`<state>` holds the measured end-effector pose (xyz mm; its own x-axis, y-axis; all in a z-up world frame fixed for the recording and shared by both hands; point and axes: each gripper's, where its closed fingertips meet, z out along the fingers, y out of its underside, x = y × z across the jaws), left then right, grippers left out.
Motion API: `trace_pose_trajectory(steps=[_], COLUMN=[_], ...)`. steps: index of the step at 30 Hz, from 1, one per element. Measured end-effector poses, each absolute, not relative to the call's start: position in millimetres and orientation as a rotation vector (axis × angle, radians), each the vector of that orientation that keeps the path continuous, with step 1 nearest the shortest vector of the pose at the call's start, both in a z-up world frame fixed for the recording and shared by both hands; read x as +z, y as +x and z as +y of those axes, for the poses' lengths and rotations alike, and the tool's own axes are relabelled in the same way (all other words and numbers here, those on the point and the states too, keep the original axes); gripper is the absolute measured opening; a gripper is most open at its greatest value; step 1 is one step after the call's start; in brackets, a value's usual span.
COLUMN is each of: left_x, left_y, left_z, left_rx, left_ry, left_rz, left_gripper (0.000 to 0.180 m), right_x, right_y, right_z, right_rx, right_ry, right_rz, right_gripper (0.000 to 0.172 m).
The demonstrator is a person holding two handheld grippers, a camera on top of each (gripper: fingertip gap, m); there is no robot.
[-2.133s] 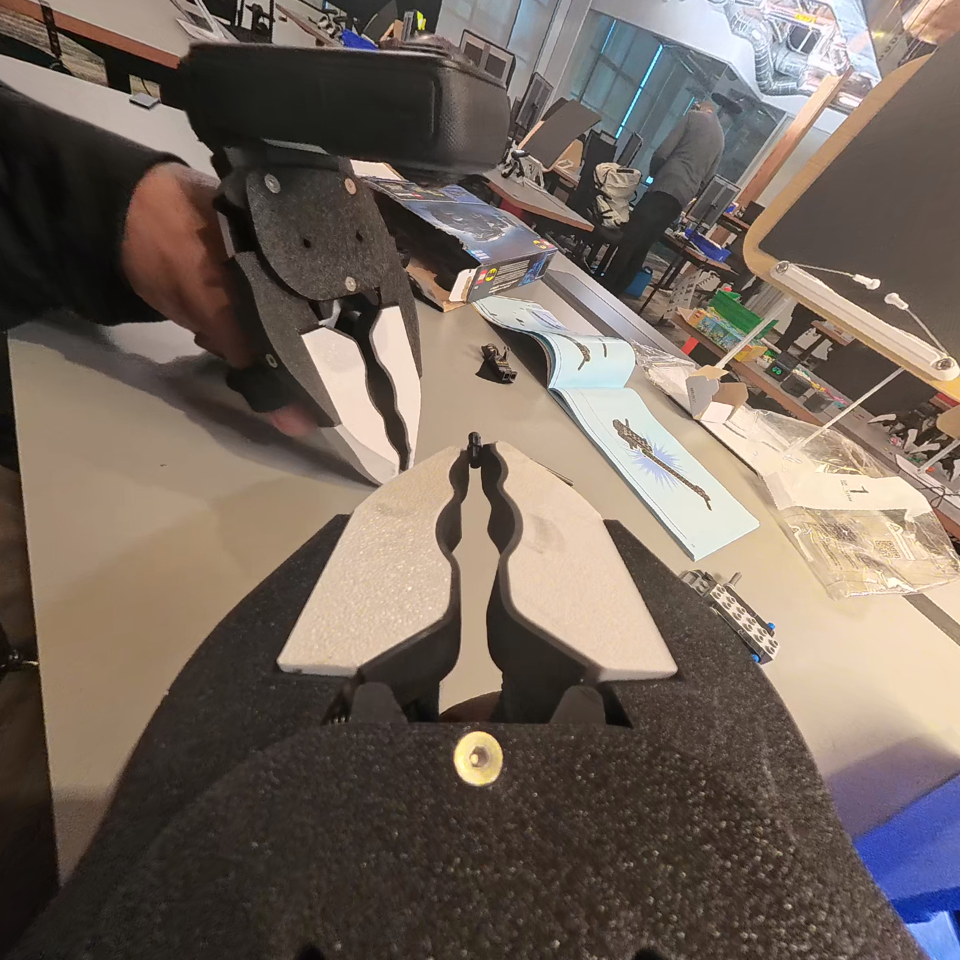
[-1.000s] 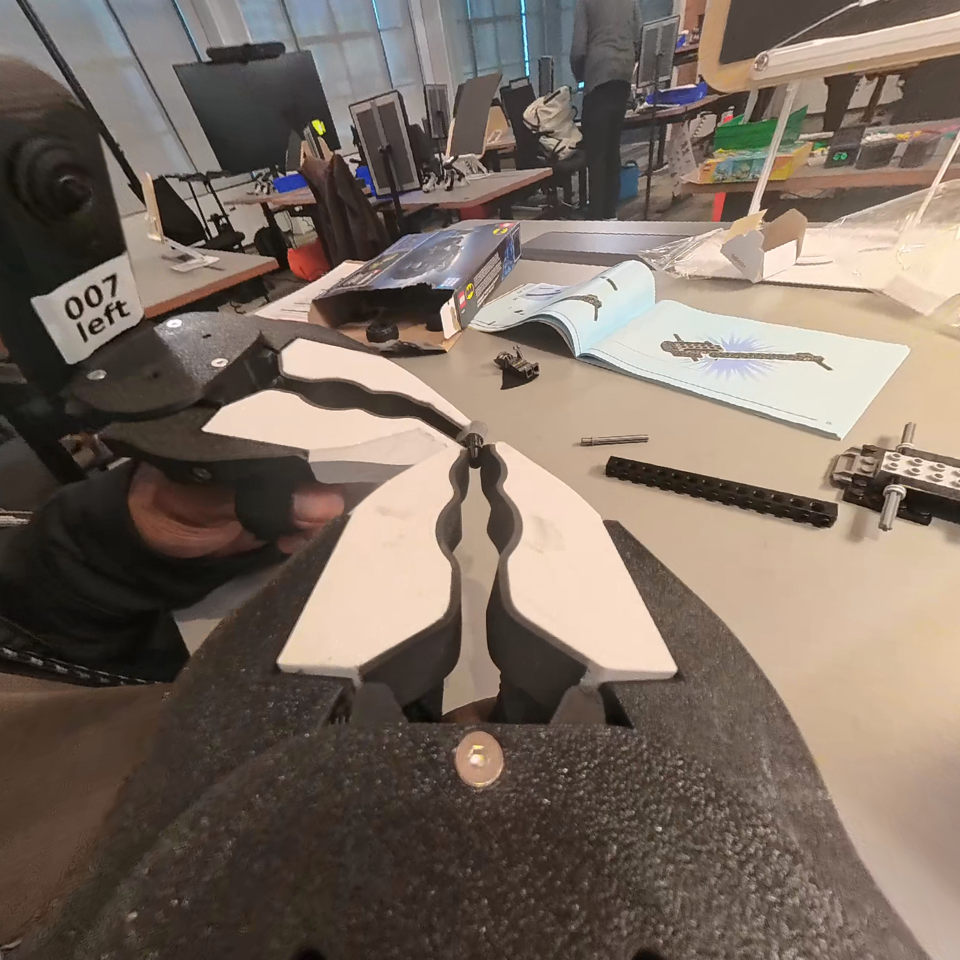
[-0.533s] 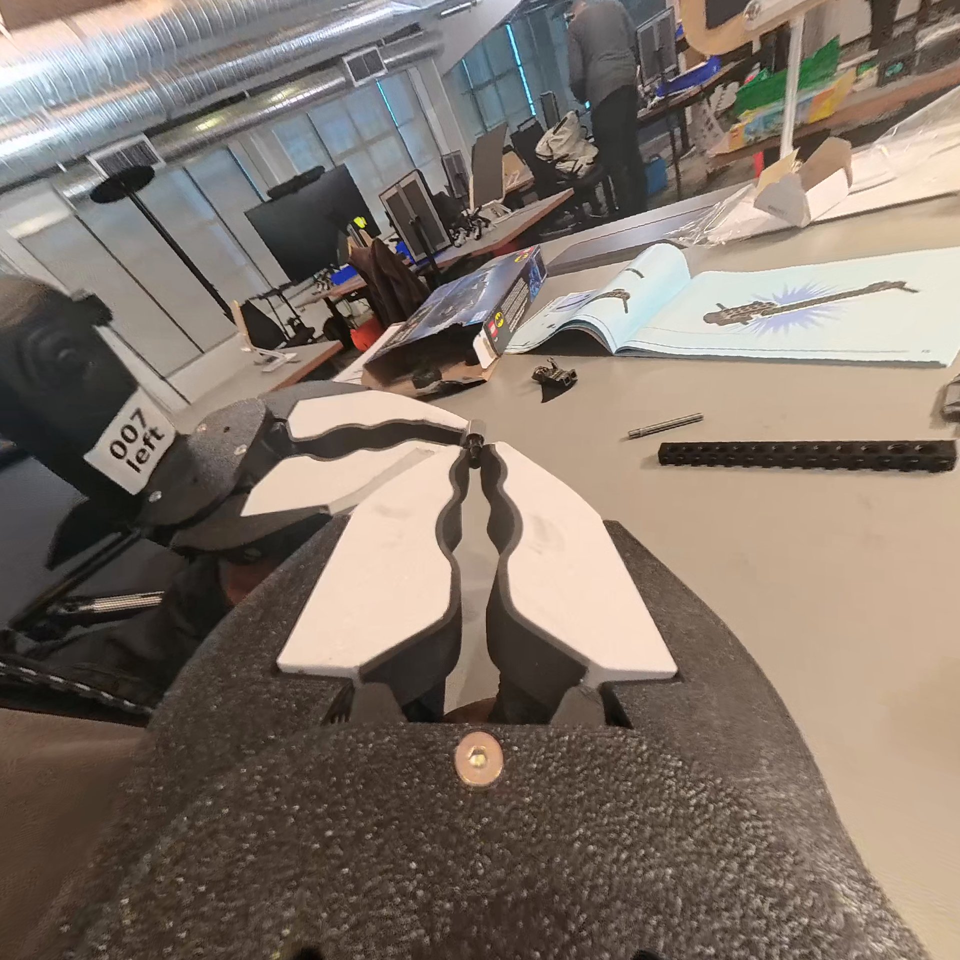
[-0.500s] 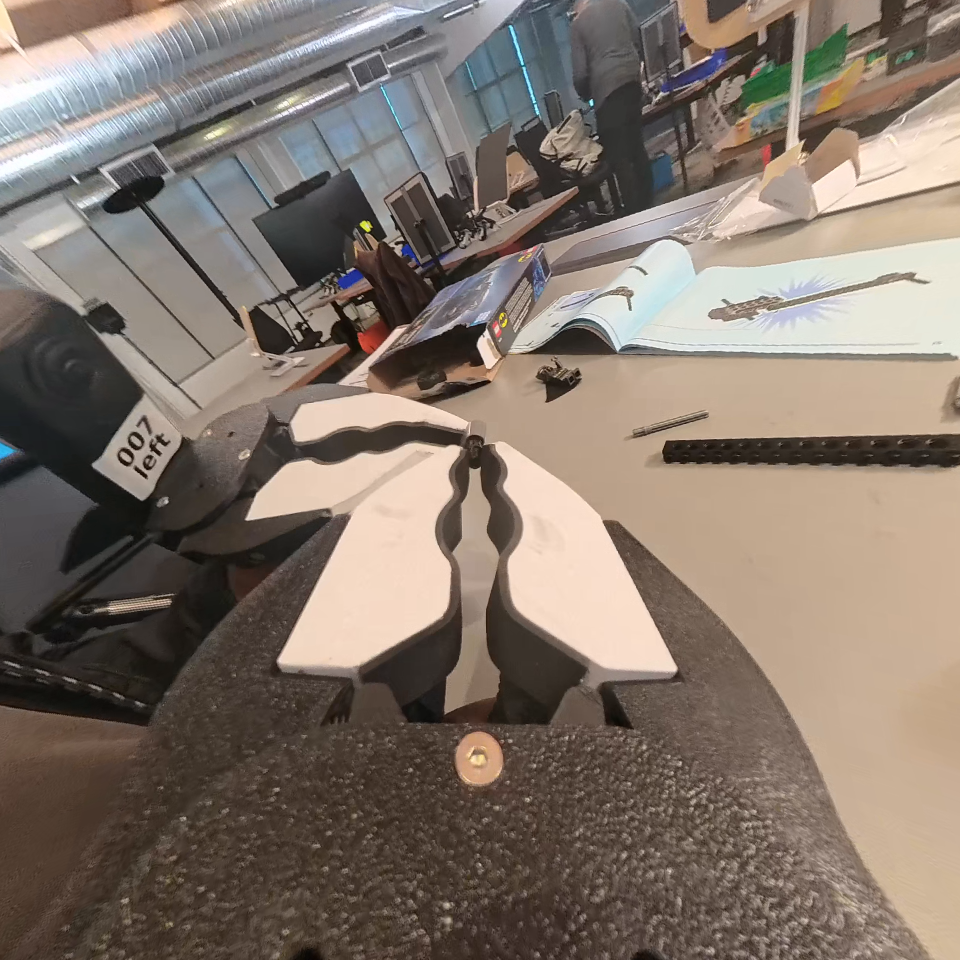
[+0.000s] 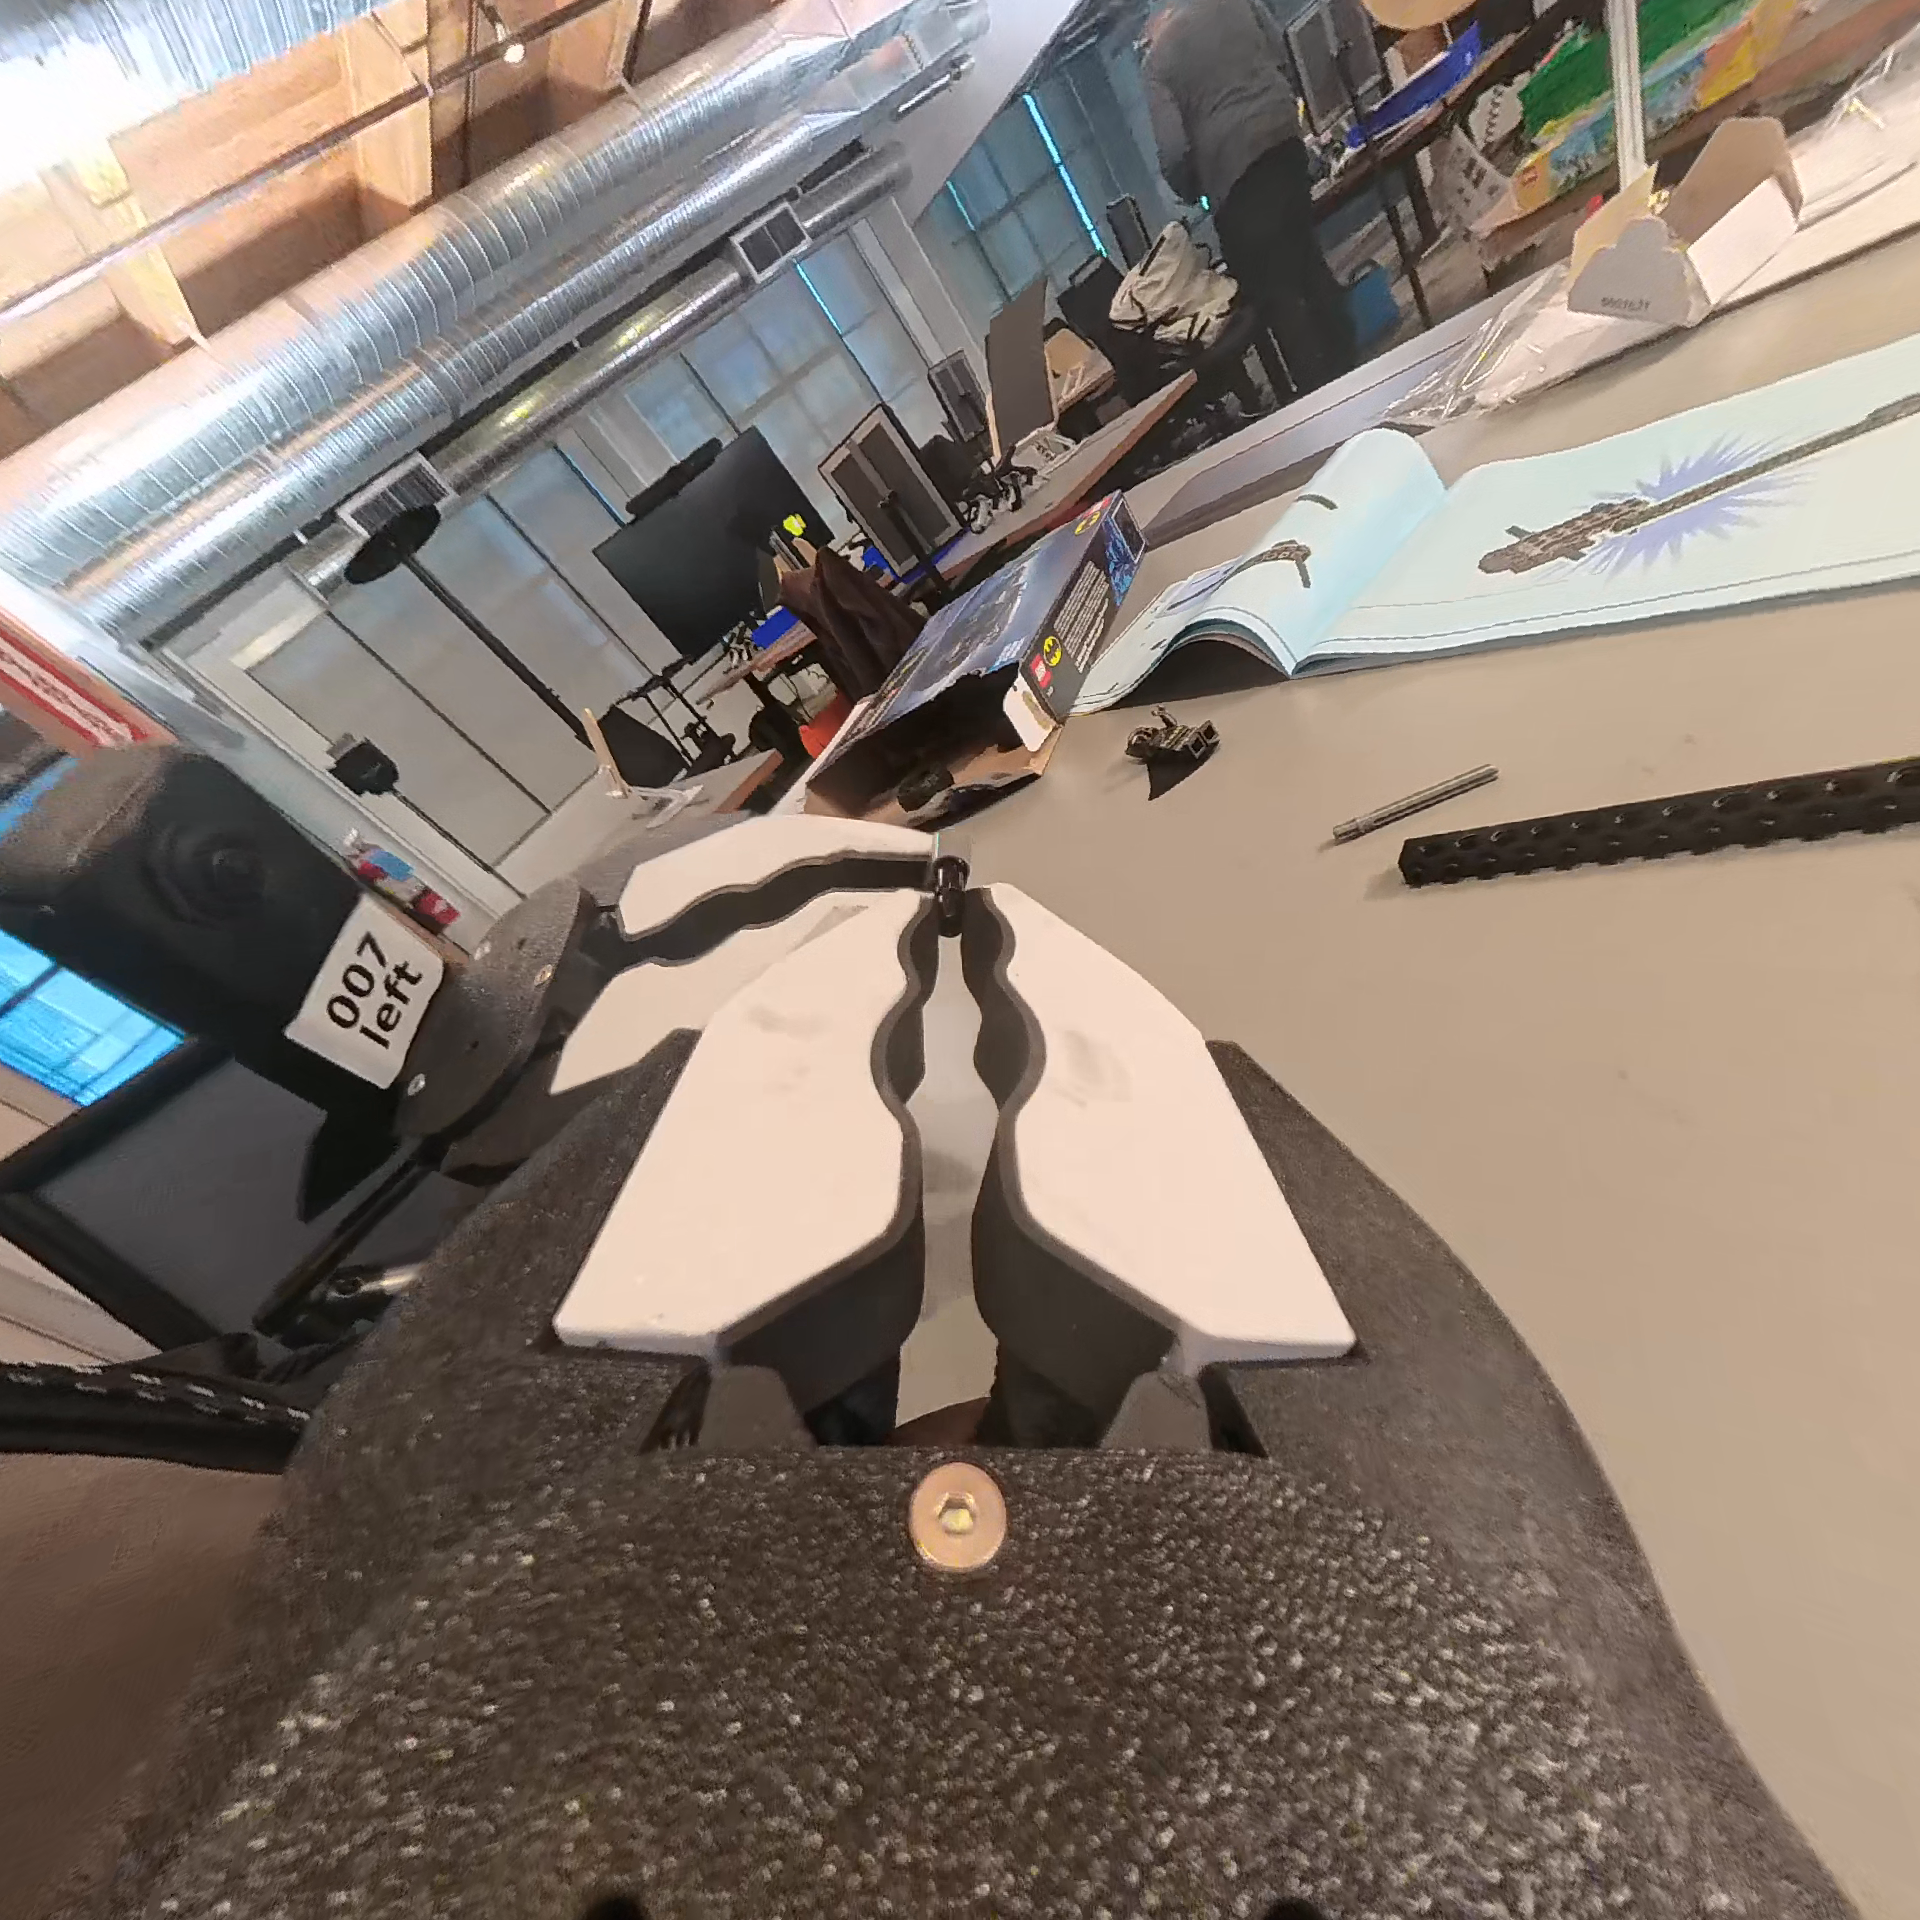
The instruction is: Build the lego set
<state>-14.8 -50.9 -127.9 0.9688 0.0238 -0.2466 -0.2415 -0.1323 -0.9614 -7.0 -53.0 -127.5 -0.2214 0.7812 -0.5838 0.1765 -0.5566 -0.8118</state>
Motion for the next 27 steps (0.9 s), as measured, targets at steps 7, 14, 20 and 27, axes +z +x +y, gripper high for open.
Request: trace_pose_trajectory(steps=[7, 14, 20, 27], left_x=[-126.8, -128.6, -135.8, -135.8], left_y=[-15.0, -15.2, -16.7, -16.6], left_z=[-51.1, -50.9, -54.1, -56.7], left_rx=[0.24, 0.342, 0.465, 0.364], left_ry=[-1.683, -1.703, -1.737, -1.732], left_rz=[0.163, 0.251, 0.396, 0.368], left_gripper=[0.007, 0.007, 0.007, 0.007], right_x=[-127.3, -130.0, -137.8, -138.3], right_y=[-8.0, -7.9, -8.4, -9.4], right_z=[-54.6, -54.1, -55.0, -57.5], right_rx=[1.978, 1.937, 1.782, 1.814], right_ry=[-1.689, -1.674, -1.607, -1.614], right_rz=[-1.01, -1.111, -1.314, -1.321], right_gripper=[0.005, 0.005, 0.005, 0.005])
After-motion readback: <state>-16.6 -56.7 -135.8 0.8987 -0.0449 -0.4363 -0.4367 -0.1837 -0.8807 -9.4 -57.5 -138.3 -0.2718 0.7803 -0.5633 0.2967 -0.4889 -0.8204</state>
